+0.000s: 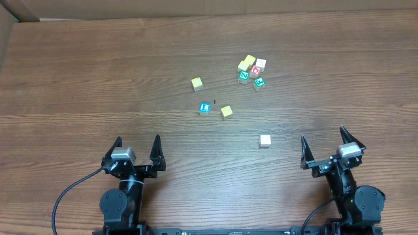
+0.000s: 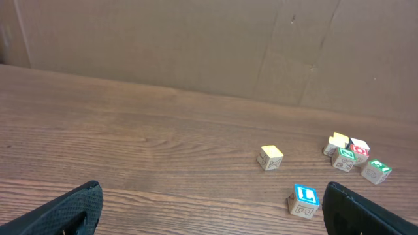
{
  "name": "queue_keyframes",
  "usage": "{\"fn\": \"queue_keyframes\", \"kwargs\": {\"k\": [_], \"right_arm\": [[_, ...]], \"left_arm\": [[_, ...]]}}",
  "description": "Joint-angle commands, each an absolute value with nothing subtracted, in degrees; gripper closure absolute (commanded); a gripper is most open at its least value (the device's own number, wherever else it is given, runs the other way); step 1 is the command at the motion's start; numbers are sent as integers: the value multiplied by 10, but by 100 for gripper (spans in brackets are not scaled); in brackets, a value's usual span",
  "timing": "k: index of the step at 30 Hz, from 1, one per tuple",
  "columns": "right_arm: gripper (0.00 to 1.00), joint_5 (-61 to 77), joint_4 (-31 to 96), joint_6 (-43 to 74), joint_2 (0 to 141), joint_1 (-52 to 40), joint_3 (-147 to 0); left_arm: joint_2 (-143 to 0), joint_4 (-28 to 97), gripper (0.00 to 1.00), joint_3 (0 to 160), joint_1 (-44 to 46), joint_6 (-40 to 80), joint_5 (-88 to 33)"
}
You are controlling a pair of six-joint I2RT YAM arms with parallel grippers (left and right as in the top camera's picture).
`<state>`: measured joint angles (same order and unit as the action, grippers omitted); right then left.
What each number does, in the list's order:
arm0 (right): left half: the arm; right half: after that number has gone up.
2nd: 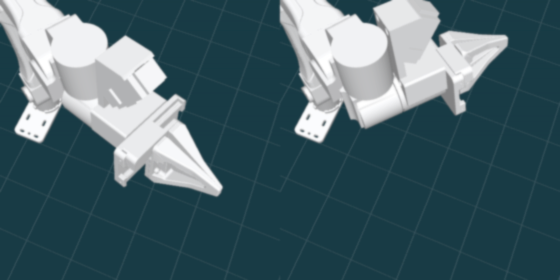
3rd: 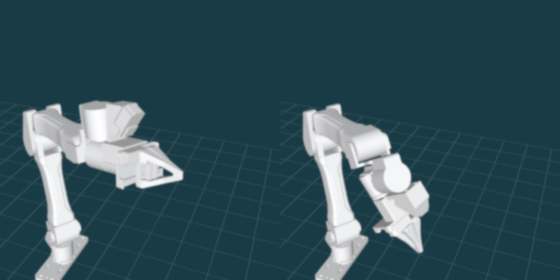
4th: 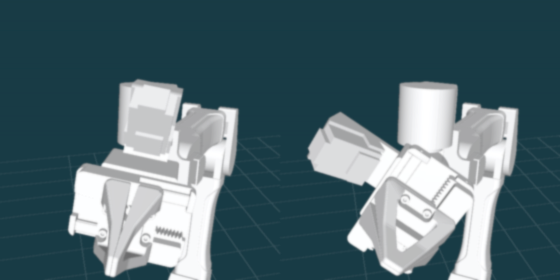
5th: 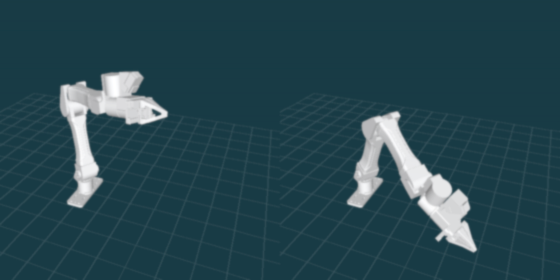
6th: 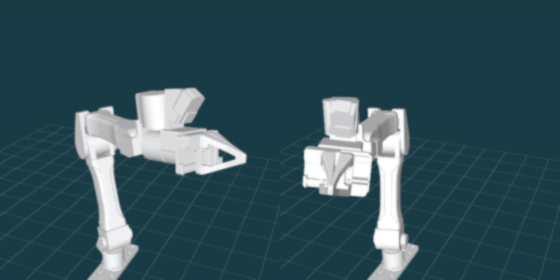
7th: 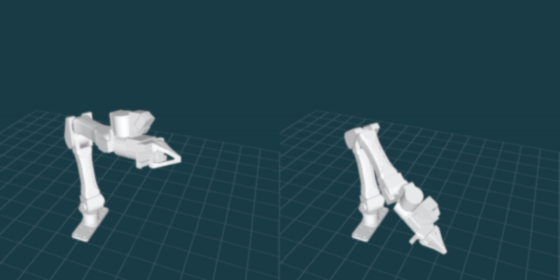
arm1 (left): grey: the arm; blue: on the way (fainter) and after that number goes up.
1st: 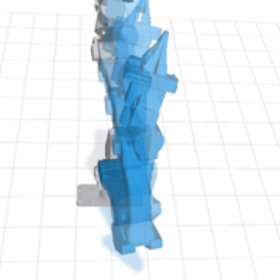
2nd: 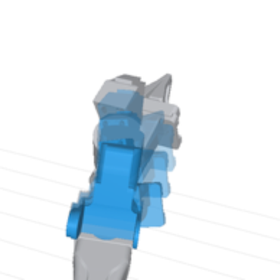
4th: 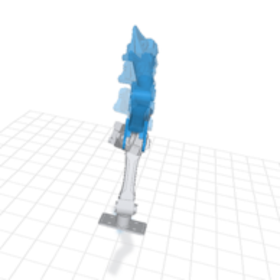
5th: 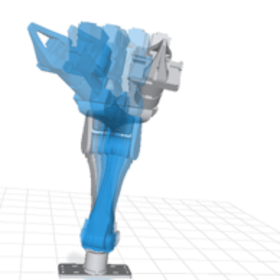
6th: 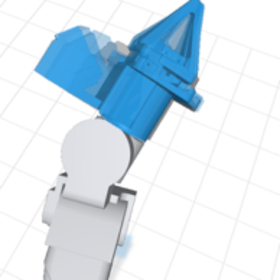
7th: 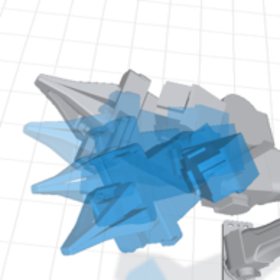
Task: Flip 3 blocks
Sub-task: 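Raise both arms from the rest pose over the table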
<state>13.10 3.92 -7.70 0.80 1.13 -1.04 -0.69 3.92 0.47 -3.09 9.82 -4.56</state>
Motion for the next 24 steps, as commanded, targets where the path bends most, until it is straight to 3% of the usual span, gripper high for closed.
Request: {"fn": "queue_keyframes", "kwargs": {"k": [1, 24], "right_arm": [[0, 132, 10, -79, 2, 13, -5], [0, 132, 34, -79, 3, 13, -5]], "left_arm": [[-5, 41, 0, 3, -27, 84, -54], [-5, 41, 0, 3, -27, 84, -54]]}}
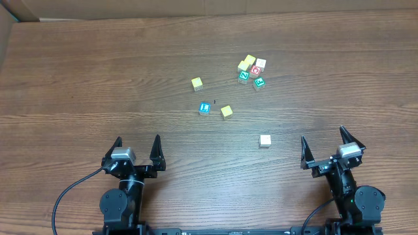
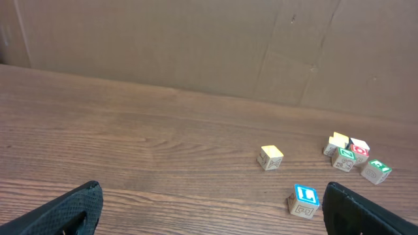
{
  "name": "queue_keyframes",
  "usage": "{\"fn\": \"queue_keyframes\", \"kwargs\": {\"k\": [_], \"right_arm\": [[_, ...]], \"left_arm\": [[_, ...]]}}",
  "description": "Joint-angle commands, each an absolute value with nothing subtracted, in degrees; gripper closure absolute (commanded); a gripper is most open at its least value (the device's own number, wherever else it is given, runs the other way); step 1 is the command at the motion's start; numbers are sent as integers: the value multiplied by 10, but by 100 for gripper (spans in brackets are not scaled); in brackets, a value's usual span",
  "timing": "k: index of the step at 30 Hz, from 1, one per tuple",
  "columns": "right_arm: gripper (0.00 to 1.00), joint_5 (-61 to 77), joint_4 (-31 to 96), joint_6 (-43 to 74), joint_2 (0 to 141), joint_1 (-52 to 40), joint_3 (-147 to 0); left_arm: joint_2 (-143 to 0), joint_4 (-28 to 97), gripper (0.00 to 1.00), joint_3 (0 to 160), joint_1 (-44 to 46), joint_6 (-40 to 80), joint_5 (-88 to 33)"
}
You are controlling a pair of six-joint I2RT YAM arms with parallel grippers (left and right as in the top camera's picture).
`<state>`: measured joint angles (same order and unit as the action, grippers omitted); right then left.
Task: Flip 3 blocks
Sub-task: 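Raise both arms from the rest pose over the table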
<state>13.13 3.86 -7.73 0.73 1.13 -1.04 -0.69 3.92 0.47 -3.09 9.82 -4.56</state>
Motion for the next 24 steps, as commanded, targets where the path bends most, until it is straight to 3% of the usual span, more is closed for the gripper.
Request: {"fn": "queue_keyframes", "kwargs": {"k": [1, 16, 24], "right_arm": [[0, 131, 34, -79, 3, 13, -5], [0, 132, 34, -79, 3, 13, -5], [0, 143, 34, 25, 3, 13, -5]], "left_arm": [[-5, 41, 0, 3, -27, 84, -54], [-5, 41, 0, 3, -27, 84, -54], [-5, 22, 0, 3, -27, 102, -66]]}}
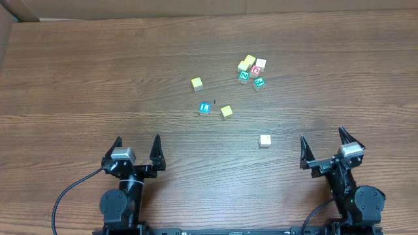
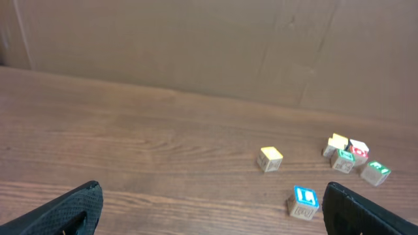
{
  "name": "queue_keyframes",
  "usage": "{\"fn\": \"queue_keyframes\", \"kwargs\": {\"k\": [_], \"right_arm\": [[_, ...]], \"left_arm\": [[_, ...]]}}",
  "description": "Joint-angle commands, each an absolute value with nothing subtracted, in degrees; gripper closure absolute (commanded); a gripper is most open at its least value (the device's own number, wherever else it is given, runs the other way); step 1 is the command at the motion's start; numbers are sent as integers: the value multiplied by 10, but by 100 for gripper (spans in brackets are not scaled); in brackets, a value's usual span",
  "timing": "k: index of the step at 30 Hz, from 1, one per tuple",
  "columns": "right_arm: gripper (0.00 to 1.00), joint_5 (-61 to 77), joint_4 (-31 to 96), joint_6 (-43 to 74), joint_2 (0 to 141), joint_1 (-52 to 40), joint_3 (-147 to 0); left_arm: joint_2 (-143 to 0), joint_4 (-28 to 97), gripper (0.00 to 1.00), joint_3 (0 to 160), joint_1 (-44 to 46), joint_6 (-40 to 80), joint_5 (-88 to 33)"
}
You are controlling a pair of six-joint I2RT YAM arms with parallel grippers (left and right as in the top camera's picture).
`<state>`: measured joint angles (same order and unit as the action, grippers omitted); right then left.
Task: Flip 3 blocks
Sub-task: 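Raise both arms from the rest pose over the table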
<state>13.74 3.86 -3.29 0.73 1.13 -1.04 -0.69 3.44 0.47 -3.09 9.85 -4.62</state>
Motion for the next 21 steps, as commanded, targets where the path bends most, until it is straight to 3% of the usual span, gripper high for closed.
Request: {"fn": "queue_keyframes", "kwargs": {"k": [1, 13, 21], "right_arm": [[0, 143, 34, 35, 3, 13, -5], [0, 155, 96, 136, 24, 13, -133], [0, 157, 256, 134, 228, 13, -394]], "left_arm": [[-5, 17, 0, 3, -27, 114, -75], [-21, 100, 0, 179, -27, 166, -142], [-172, 241, 0, 457, -27, 165, -148]]}}
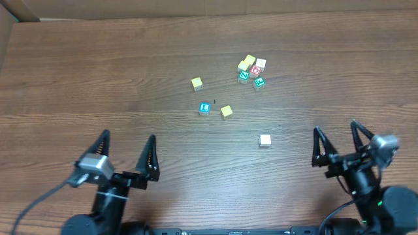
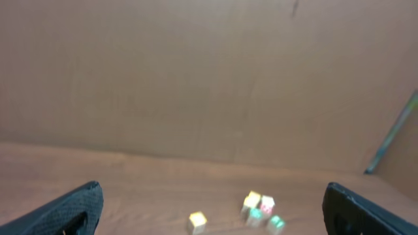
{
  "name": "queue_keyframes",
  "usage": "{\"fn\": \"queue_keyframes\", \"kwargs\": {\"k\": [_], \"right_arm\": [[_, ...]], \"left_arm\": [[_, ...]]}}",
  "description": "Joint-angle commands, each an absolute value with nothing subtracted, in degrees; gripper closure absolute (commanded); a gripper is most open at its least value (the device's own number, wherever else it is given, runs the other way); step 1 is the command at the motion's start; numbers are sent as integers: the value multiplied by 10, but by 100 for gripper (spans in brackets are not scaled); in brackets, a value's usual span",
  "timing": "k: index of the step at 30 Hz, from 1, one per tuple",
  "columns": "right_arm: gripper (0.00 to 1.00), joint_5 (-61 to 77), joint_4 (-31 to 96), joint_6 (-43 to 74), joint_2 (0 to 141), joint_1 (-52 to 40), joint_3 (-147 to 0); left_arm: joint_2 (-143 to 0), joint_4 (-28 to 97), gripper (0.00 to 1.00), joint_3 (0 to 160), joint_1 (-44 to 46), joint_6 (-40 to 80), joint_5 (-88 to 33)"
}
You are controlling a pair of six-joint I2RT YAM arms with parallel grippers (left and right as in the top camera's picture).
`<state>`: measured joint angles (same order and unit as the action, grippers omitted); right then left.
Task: Flip 3 blocks
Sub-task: 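Raise both arms from the rest pose over the table, then move the right gripper over the white red-I block and lower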
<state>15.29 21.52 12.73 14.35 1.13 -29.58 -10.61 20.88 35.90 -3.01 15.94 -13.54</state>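
Several small letter blocks lie on the wooden table [image 1: 78,78]. A tight cluster [image 1: 251,70] of yellow, white, red and green blocks sits at the back right. Nearer lie a lone yellow block [image 1: 196,83], a blue block [image 1: 204,108], another yellow block [image 1: 226,111] and a white block [image 1: 264,140]. My left gripper [image 1: 128,136] is open at the front left, far from all blocks. My right gripper [image 1: 336,126] is open at the front right, the white block to its left. The blurred left wrist view shows the lone yellow block [image 2: 195,222] and the cluster [image 2: 260,207] far beyond my open left gripper [image 2: 212,190].
A cardboard wall [image 2: 196,78] stands behind the table's far edge. A cardboard flap [image 1: 10,13] shows at the back left corner.
Both arms have lifted from their low pose at the front edge and look larger from overhead. The left wrist camera now points higher, at more of the wall. No block has moved.
At all three earlier moments both arms stood still at the front edge with open grippers, and the blocks lay as they do now. Only now have both arms moved, raised and spread slightly outward, still open and empty.
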Motion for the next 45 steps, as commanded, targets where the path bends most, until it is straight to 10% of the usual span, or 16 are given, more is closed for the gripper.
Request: {"fn": "queue_keyframes", "kwargs": {"k": [1, 12, 21, 22, 23, 24, 25, 30, 34, 40, 45], "right_arm": [[0, 161, 281, 131, 259, 13, -430], [0, 186, 696, 118, 640, 13, -882], [9, 277, 774, 120, 770, 12, -911], [23, 282, 784, 120, 779, 12, -910], [37, 282, 791, 120, 786, 11, -910], [49, 281, 795, 120, 790, 9, -907], [67, 279, 795, 120, 792, 4, -902], [78, 243, 794, 130, 794, -31, -878], [59, 181, 770, 176, 795, -64, -837], [31, 171, 688, 216, 817, -123, -752], [31, 110, 623, 258, 855, -177, -703]], "left_arm": [[-203, 268, 0, 500, -27, 165, -150], [-617, 749, 0, 990, -26, 111, -216], [-867, 951, 0, 1089, -26, 111, -221], [-891, 962, 7, 1089, -26, 112, -226], [-909, 968, 32, 1089, -25, 111, -235], [-927, 968, 80, 1087, -23, 107, -244], [-946, 968, 96, 1081, -19, 105, -248], [-999, 960, 96, 1077, 11, 106, -183], [-1027, 949, 96, 1077, 46, 114, -139], [-1059, 919, 0, 1077, 86, 114, -140], [-1080, 884, 0, 1077, 105, 114, -140]]}}
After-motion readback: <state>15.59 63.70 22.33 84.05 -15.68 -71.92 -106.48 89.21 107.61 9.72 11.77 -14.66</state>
